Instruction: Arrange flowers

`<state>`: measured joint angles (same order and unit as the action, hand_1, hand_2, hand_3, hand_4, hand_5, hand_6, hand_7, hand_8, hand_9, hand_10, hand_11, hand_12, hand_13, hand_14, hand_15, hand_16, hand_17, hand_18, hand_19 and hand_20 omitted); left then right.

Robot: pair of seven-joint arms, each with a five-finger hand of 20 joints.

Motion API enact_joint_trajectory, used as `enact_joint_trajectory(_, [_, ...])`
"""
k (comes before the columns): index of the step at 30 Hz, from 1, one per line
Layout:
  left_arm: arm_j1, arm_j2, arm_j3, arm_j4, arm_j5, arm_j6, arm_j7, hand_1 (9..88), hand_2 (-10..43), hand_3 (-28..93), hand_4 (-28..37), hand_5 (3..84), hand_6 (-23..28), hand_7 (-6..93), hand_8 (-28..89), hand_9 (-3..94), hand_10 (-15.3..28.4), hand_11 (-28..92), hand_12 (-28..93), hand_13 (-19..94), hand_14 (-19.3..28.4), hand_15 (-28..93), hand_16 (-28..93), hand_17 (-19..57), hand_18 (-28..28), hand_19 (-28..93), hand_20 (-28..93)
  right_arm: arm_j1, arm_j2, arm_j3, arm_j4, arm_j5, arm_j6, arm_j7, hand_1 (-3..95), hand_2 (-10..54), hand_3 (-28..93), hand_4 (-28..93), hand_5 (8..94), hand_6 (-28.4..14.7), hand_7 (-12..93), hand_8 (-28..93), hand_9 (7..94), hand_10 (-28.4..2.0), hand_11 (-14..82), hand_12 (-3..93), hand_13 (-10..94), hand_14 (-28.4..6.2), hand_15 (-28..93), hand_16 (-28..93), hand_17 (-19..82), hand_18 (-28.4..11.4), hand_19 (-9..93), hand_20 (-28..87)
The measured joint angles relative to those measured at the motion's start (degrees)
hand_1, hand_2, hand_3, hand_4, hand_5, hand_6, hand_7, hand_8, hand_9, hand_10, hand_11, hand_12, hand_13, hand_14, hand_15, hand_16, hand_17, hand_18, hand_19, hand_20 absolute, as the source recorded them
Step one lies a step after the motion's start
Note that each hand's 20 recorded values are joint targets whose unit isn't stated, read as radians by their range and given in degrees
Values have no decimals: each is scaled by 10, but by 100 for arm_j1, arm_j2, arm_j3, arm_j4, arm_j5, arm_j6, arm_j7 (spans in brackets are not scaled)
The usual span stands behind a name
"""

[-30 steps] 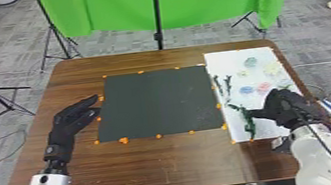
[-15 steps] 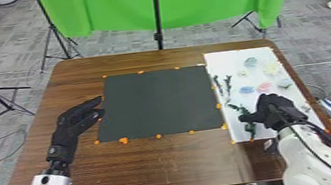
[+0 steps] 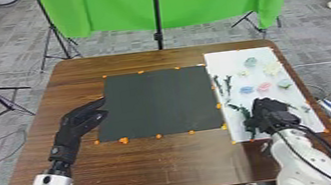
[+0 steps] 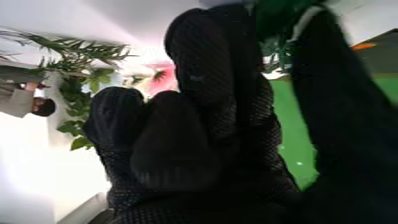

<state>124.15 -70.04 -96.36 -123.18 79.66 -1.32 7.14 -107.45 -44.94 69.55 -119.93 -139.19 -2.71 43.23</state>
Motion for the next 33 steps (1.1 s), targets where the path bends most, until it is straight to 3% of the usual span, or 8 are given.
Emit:
enact_joint_trajectory(12, [-11, -5, -30, 0, 49, -69, -68, 319, -39, 616, -160, 486, 31, 91, -60, 495, 152, 215, 126, 378, 198, 248, 3, 36, 188, 220, 197, 114, 13, -146, 63, 36, 251, -125, 508, -95, 622, -39, 843, -17, 344, 253, 875, -130, 443, 341, 886, -16, 732, 445, 568, -213, 932, 567])
enact_joint_trajectory(18, [-11, 4, -58, 3, 50, -70, -84, 318, -39, 617, -160, 486, 31, 91, -59, 495, 152, 214, 126, 378, 198, 248, 4, 35, 187, 216, 195, 244, 139, -22, -227, 299, 658, -180, 508, -95, 625, -31, 843, -20, 345, 252, 873, -132, 448, 340, 887, -16, 736, 446, 569, -211, 932, 571])
enact_joint_trajectory(21, [-11, 68, -113, 31, 43, -67, -85, 318, -39, 619, -160, 487, 31, 92, -60, 495, 152, 215, 126, 378, 197, 247, 4, 34, 186, 215, 196, 517, 204, -51, -380, 392, 767, -218, 508, -95, 625, -28, 843, -22, 345, 252, 875, -133, 451, 339, 887, -16, 736, 446, 571, -211, 932, 573])
enact_joint_trajectory(24, [-7, 218, -219, 95, -32, -36, -84, 315, -35, 619, -161, 490, 32, 94, -59, 497, 151, 216, 127, 378, 197, 247, 4, 35, 186, 214, 196, 944, 216, -228, -427, 474, 842, -279, 510, -95, 625, -27, 844, -22, 346, 253, 875, -132, 452, 338, 887, -16, 738, 446, 573, -211, 932, 575])
enact_joint_trajectory(25, [-2, 284, -267, 124, -90, -8, -78, 311, -30, 619, -163, 490, 32, 95, -59, 497, 151, 216, 126, 378, 197, 247, 4, 35, 186, 214, 195, 1112, 214, -338, -423, 514, 868, -300, 510, -95, 625, -27, 844, -23, 346, 254, 875, -132, 453, 338, 888, -16, 739, 445, 573, -210, 932, 576])
enact_joint_trajectory(27, [6, 436, -369, 201, -325, 118, -43, 303, -20, 619, -169, 491, 32, 97, -59, 498, 151, 216, 126, 379, 197, 247, 4, 36, 185, 212, 195, 1488, 187, -645, -381, 609, 919, -347, 510, -95, 624, -25, 844, -23, 346, 254, 874, -132, 453, 338, 887, -16, 739, 445, 573, -211, 932, 578])
enact_joint_trajectory(31, [0, 795, -481, 435, -1119, 664, 219, 268, 42, 644, -222, 499, 32, 103, -62, 506, 153, 220, 124, 382, 198, 250, 3, 38, 183, 212, 196, 2326, -26, -1470, -60, 769, 1023, -486, 508, -95, 625, -22, 844, -23, 346, 255, 873, -131, 455, 339, 887, -16, 740, 444, 574, -209, 932, 580])
enact_joint_trajectory(33, [-26, 972, -496, 585, -1405, 940, 430, 256, 73, 652, -253, 504, 31, 106, -64, 510, 153, 223, 124, 387, 199, 256, 1, 42, 181, 210, 196, 2748, -217, -1912, 214, 825, 1067, -590, 508, -95, 626, -22, 845, -23, 346, 253, 873, -130, 456, 339, 887, -16, 741, 444, 574, -210, 932, 580])
